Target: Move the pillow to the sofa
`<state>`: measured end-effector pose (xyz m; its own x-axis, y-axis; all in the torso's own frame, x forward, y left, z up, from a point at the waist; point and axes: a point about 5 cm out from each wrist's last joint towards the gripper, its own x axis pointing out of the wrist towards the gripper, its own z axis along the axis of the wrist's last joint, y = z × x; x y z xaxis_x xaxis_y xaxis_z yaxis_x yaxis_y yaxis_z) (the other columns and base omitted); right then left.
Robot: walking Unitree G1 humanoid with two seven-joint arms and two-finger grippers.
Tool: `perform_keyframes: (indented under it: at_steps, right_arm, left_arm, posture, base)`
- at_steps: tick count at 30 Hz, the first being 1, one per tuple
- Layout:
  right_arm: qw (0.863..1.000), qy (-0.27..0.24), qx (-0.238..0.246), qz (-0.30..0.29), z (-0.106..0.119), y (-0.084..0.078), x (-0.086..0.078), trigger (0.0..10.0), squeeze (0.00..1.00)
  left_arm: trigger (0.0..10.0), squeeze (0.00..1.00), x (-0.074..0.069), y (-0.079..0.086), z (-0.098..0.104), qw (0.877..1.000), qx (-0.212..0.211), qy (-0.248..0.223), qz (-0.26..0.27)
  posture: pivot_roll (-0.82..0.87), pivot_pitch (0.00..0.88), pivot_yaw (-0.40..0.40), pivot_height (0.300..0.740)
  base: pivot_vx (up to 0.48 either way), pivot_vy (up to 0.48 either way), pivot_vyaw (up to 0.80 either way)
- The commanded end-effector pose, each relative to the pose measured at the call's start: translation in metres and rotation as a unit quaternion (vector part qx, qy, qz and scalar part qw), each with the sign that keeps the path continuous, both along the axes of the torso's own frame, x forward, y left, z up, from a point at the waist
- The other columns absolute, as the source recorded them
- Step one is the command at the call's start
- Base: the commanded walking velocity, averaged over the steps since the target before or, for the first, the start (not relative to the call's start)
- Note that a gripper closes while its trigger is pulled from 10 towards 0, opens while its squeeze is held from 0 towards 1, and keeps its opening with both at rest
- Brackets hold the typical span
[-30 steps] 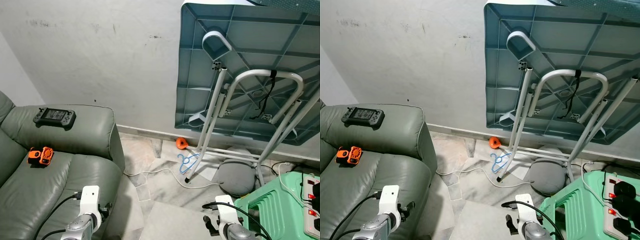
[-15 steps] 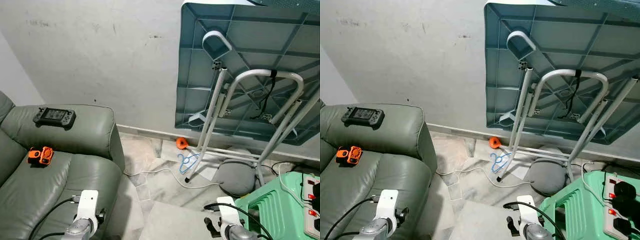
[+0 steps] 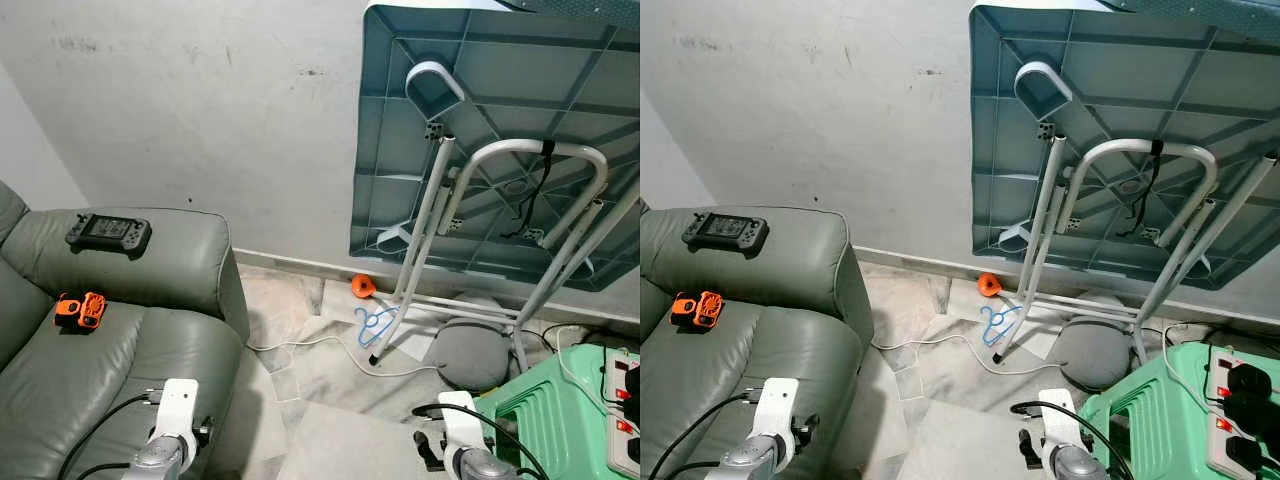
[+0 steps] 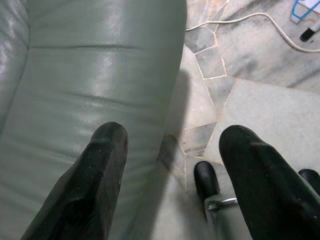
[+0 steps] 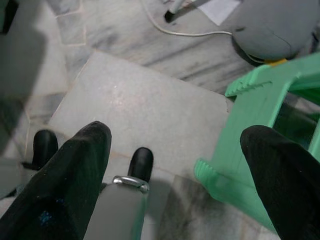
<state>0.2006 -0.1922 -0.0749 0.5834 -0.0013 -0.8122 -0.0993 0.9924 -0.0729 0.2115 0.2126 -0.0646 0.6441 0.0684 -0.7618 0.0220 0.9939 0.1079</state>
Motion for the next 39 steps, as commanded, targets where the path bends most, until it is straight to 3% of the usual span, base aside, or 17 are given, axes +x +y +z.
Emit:
perform_keyframes:
  at_steps: [1,12,39]
  right_arm:
    - [1.0,0.001,0.006,0.007,0.0006,0.0056,0.0028,10.0,0.0]
    - [0.999,0.006,0.006,0.035,-0.0012,0.0145,0.0011,10.0,0.0]
    - [0.998,0.019,-0.003,0.059,-0.0054,0.0149,-0.0069,10.0,0.0]
  left_arm:
    - [10.0,0.0,-0.0073,0.0049,-0.0034,1.0,0.012,0.017,-0.003]
    - [10.0,0.0,-0.0071,0.005,-0.0034,1.0,0.014,0.019,-0.008]
    - [10.0,0.0,-0.0121,0.0037,-0.0067,0.999,0.011,0.035,-0.008]
  posture:
    - [-0.07,0.0,0.033,0.74]
    - [-0.06,0.0,0.04,0.74]
    - [-0.07,0.02,0.04,0.74]
  base:
    - [0.0,0.0,0.8]
    - [0.0,0.0,0.8]
    - [0.0,0.0,0.8]
